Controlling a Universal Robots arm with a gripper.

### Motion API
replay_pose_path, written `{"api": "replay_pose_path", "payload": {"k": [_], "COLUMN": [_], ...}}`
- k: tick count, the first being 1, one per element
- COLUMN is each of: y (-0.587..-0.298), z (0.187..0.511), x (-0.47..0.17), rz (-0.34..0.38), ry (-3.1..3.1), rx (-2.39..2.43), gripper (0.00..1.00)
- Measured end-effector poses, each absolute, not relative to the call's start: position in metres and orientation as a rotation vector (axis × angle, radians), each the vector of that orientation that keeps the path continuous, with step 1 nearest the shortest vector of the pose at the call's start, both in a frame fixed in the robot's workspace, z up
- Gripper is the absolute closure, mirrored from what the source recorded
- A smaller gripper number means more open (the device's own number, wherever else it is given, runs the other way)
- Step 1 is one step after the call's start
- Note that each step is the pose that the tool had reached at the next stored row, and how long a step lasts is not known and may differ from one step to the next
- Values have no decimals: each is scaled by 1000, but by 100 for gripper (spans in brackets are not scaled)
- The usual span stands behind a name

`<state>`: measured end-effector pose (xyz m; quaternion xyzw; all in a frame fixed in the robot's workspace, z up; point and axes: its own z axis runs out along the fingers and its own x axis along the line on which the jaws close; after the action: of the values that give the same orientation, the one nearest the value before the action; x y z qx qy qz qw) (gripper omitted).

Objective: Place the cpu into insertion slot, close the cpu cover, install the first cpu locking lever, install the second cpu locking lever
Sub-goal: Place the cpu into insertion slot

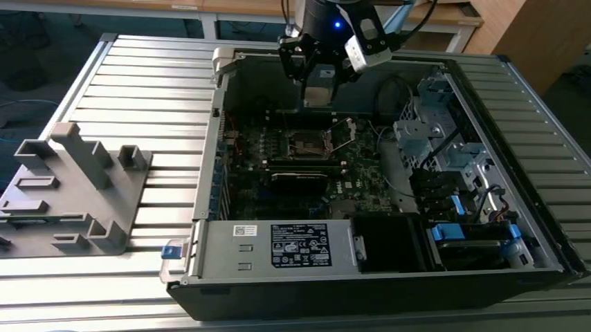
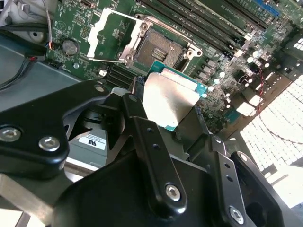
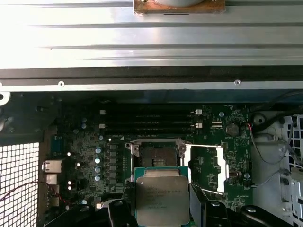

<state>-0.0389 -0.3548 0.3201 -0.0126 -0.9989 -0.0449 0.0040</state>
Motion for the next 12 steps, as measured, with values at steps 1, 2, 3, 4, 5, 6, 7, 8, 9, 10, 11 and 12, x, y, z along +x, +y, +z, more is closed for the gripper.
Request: {"api": "replay_pose_path", "payload": {"k": [1,2,3,4,5,6,7,8,9,10,11,12], "y": [-355,-355,-355,-355,-355,-355,-355,-355,-355,-355,-355,-355], "z": [320,319,318,316,314,312,312,312,312,312,312,312], "x": [-39,-39,-39,-39,-39,-39,-39,-39,-39,-39,-39,-39], "rz": [-141,-141,-142,-141,-141,-142,-143,-143,-143,-144,-144,-144], "ry": [-3130,-3131,-3133,-3134,-3135,-3136,-3137,-3137,-3137,-3137,-3137,-3137], "rx": [-39,-39,-39,-39,-39,-39,-39,-39,-39,-39,-39,-39], "gripper": [46,46,46,46,46,46,46,46,46,46,46,46]}}
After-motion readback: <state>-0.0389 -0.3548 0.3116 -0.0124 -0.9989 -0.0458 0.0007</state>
